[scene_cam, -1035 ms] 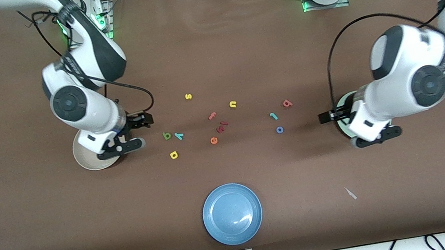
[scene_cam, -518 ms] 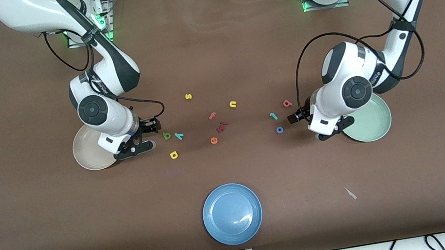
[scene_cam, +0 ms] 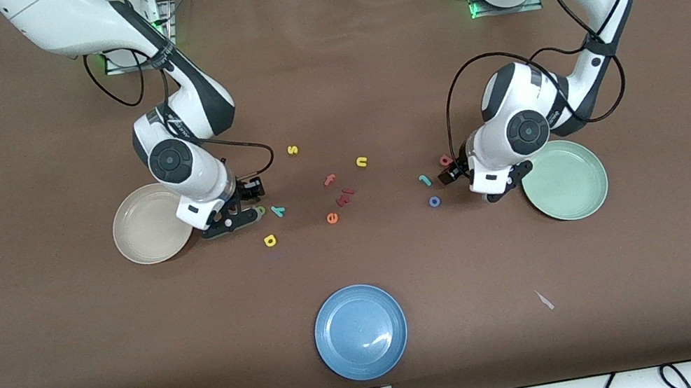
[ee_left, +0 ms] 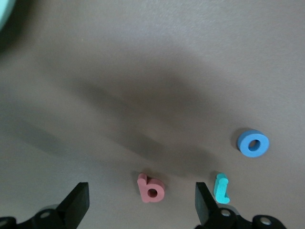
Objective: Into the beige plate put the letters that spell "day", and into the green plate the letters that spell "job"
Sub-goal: 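Grasp the green q and pink b with the right and left grippers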
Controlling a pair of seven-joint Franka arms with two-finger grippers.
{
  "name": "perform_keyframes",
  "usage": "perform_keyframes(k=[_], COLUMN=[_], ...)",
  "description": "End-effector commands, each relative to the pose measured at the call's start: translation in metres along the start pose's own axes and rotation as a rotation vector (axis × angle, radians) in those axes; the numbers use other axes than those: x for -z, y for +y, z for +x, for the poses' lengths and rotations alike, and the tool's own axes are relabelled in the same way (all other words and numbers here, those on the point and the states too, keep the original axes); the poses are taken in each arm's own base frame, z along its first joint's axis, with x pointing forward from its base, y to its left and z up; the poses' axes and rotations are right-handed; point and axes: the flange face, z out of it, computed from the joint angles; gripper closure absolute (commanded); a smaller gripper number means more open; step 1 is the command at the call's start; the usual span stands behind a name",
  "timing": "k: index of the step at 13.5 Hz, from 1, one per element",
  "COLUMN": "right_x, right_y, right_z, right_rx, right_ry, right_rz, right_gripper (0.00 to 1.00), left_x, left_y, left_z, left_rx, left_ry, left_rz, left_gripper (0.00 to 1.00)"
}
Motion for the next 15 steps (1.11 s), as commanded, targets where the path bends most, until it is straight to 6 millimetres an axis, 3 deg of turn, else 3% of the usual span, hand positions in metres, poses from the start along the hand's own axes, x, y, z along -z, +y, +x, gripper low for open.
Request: perform_keyframes(k=[1, 2, 3, 4, 7, 13, 15], right_x=[-0.007, -0.011, -0.014, -0.014, -0.023, -0.032, -0.038], right_y=[-0.008, -0.013, -0.014, -0.012, -0.020, -0.011, -0.012], right_z=[-0.002, -0.001, -0.001, 0.000, -0.001, 0.003, 0.004], right_rx=[0.013, 0.018, 0.016, 0.014, 0.029, 0.046, 0.049], right_ry=[0.018, 0.037, 0.045, 0.046, 0.053, 0.069, 0.087], right_rz=[-0.003, 0.002, 0.005, 0.003, 0.003, -0.023, -0.015], right_gripper=[0.36, 0.37, 0.38, 0.38, 0.42, 0.44, 0.48], left_x=[-0.006, -0.011, -0.015, -0.016, -0.015, -0.023, -0.024], left_y=[0.001, 0.000, -0.001, -0.001, -0.001, -0.004, -0.005], left_z=[-0.024, -0.029, -0.034, -0.035, -0.030, -0.028, -0.028], left_rx=[0.029, 0.053, 0.062, 0.064, 0.093, 0.140, 0.143], left_ry=[0.001, -0.005, -0.007, -0.008, 0.019, 0.054, 0.052], left_rz=[0.001, 0.011, 0.021, 0.022, -0.026, -0.088, -0.082], left_gripper=[0.06, 0.19, 0.41, 0.48, 0.50, 0.51, 0.58])
